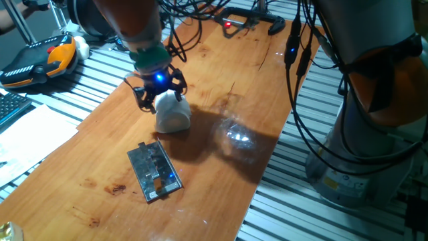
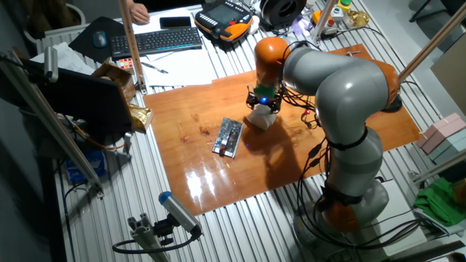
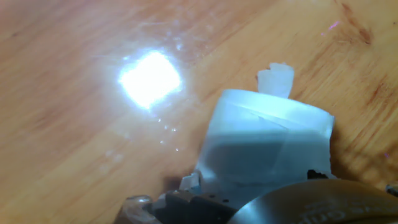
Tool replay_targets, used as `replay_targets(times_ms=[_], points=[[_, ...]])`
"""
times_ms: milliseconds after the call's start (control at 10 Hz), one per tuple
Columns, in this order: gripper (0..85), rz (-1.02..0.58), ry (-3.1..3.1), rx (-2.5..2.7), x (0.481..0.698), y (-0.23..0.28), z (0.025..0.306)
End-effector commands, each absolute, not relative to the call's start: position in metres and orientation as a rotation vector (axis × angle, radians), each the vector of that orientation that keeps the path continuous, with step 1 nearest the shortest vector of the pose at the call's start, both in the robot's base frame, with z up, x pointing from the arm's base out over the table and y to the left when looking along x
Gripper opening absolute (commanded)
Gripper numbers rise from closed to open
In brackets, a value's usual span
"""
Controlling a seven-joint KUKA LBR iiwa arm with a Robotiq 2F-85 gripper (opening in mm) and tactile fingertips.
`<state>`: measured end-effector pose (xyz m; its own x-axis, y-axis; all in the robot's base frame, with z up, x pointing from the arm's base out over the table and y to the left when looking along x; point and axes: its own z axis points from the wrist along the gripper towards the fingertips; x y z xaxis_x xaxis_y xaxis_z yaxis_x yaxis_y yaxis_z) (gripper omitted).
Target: Put the toilet paper on its holder
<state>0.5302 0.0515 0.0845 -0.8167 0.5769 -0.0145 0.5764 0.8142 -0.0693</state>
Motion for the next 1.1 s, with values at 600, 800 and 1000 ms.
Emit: replay_targets(times_ms=[600,800,1000], points=[[85.0,0.065,-3.018,-0.967,0.528,0.052,0.071],[84.3,0.039,-3.021,-0.963,0.529,0.052,0.067],[76.3,0.029,-3.026,-0.929,0.529,0.053,0.068]])
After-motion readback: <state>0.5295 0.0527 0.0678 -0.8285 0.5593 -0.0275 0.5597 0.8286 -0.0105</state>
